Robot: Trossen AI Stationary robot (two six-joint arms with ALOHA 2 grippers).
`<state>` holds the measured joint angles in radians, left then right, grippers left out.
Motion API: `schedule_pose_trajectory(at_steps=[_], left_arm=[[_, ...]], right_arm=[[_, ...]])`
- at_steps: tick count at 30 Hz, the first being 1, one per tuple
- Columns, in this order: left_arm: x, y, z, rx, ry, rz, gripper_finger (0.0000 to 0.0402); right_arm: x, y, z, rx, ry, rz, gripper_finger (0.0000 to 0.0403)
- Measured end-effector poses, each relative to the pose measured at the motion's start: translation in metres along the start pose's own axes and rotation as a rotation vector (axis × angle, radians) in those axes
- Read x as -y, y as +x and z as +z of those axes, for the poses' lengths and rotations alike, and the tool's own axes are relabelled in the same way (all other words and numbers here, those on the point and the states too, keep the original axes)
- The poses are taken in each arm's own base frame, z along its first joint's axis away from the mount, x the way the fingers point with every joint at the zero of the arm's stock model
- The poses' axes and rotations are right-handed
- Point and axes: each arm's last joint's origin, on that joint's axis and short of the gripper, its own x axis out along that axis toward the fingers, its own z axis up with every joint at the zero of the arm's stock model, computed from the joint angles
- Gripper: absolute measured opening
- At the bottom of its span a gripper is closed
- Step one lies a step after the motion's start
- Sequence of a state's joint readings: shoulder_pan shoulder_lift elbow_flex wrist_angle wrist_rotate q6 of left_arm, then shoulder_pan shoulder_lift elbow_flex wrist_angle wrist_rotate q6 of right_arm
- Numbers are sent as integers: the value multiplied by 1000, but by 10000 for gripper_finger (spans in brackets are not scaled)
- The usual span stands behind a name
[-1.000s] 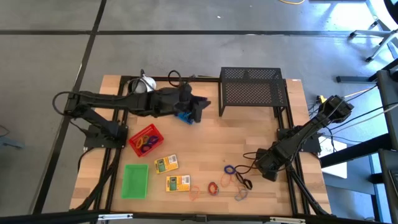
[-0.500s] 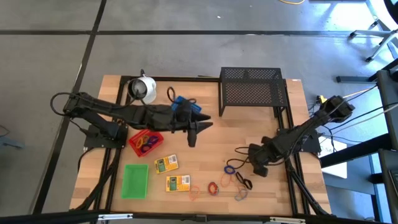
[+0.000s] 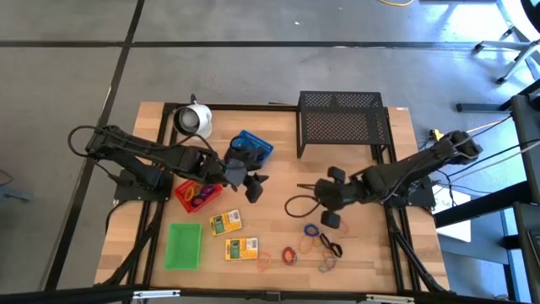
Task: Pick & Place Office Desk Supplies
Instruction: Put the black rubber band into the blue bin
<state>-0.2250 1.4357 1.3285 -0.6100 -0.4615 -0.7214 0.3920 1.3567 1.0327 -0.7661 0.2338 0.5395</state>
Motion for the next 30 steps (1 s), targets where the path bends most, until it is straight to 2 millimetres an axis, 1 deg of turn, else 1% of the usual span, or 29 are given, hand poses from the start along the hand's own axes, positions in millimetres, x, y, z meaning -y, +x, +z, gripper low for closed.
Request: schedule_pose_trajectory(at_steps=[3,6,10,13,16,18,24,27,30], left_arm=[[-1,-1,-7,-65,31,4,200],[3,2,-12,-93,61,-13,199],[10,4,-16,-91,97,-32,199],[15,6,-13,-49,85,-64,199],[21,5,-7,25,110,-110,199],[27,4,-3,74,127,-157,199],[44,-4,7,187,231,-352,200],[45,-5,8,218,289,-356,198],[43,-4,12,262,304,-302,197]], right_arm=[[3,-15,23,97,-37,5,8],[4,-29,46,212,-55,35,8],[3,-49,72,383,-82,104,8],[-1,-59,86,497,-137,201,8],[-3,-66,97,601,-175,313,8],[-2,-69,101,645,-196,348,8],[11,-70,110,700,-207,333,12],[17,-69,113,709,-188,319,12],[19,-69,115,722,-184,313,13]])
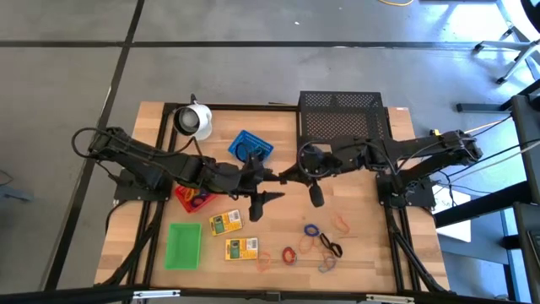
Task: Pick & Place Office Desk Supplies
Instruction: Put the black rubber band into the blue bin
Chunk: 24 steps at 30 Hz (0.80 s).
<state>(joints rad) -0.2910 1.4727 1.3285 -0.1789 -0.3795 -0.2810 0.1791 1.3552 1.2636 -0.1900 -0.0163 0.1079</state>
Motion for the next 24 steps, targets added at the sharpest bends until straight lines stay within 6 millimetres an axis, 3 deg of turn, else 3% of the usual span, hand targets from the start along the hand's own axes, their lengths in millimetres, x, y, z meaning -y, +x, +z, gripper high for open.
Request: schedule_pose_trajectory(at_steps=[10,13,20,24], left_arm=[[-9,3,4,27,-60,68,179],[-9,3,5,45,-67,62,144],[-8,3,6,46,-68,52,15],[-8,3,6,44,-70,43,6]], right_arm=[[0,0,3,32,-24,3,13],[0,0,3,33,-24,3,13],[0,0,3,32,-20,3,13],[2,0,3,32,53,-2,16]])
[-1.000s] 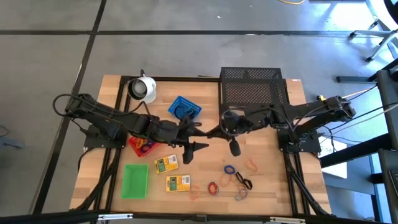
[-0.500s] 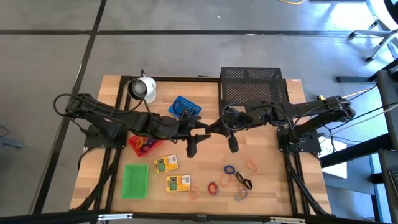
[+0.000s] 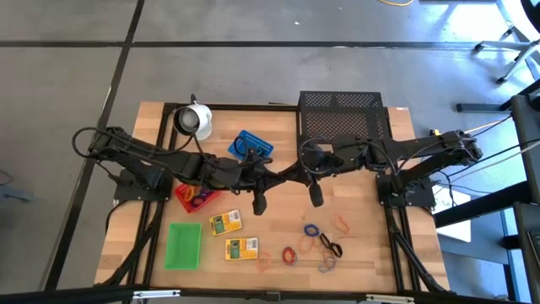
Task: Pick & Place Office Desk Supplies
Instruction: Put the black rubber band into the blue bin
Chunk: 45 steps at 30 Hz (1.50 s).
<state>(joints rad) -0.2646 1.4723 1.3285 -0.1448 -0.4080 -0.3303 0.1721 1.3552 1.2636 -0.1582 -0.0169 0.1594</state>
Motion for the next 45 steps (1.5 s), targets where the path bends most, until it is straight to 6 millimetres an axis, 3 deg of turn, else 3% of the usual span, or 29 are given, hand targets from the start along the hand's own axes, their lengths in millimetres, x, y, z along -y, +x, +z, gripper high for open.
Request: schedule_pose_trajectory(at_steps=[7,15,20,24,30,35,39,45], left_arm=[[-1,0,-2,-24,-52,12,6],[-25,-6,-31,-327,-217,220,5],[-44,-21,-54,-565,-278,440,5],[-54,-25,-61,-639,-293,554,5],[-72,-4,-64,-621,-232,627,4],[-105,28,-73,-671,-186,693,4],[-138,50,-85,-740,-199,750,5],[-183,69,-101,-846,-236,789,9]], right_arm=[[9,-4,0,-33,52,8,82],[10,-33,-2,-138,63,5,186],[9,-54,-4,-200,105,-10,200],[9,-62,-8,-244,170,-28,200],[5,-63,-14,-308,190,-27,200],[-3,-59,-32,-401,164,-7,200],[-4,-52,-59,-483,197,-22,201],[5,-46,-111,-585,310,-253,201]])
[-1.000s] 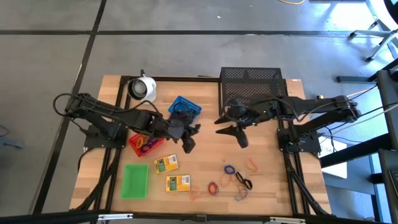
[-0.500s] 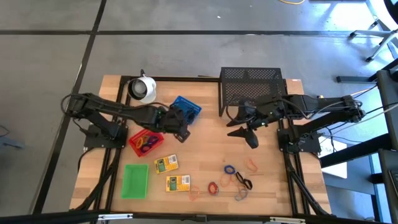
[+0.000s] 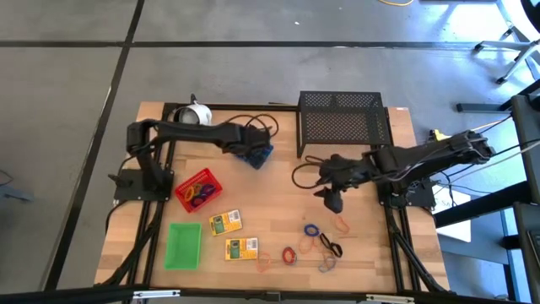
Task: Pick & Place Office Desk Supplies
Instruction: Put the black rubber band into the blue bin, then put the orange rubber band into the blue bin
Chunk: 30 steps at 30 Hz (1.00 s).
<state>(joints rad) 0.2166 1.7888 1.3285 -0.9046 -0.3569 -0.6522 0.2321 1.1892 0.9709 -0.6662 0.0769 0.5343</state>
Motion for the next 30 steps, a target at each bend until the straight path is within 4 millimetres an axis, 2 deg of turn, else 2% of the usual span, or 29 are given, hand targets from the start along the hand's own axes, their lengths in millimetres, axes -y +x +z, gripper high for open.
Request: schedule_pose_trajectory(at_steps=[6,10,15,24,30], left_arm=[[-12,24,9,-69,-24,19,10],[-15,28,12,-77,0,27,28],[-15,28,12,-77,20,25,68],[-22,8,13,-47,-20,-2,133],[-29,-15,12,-39,-98,-97,150]], right_arm=[[14,25,-35,-139,254,-53,201],[16,35,-57,-243,375,-49,201],[11,40,-80,-338,507,-57,201],[6,45,-117,-440,722,-146,197],[0,44,-131,-471,724,-160,179]])
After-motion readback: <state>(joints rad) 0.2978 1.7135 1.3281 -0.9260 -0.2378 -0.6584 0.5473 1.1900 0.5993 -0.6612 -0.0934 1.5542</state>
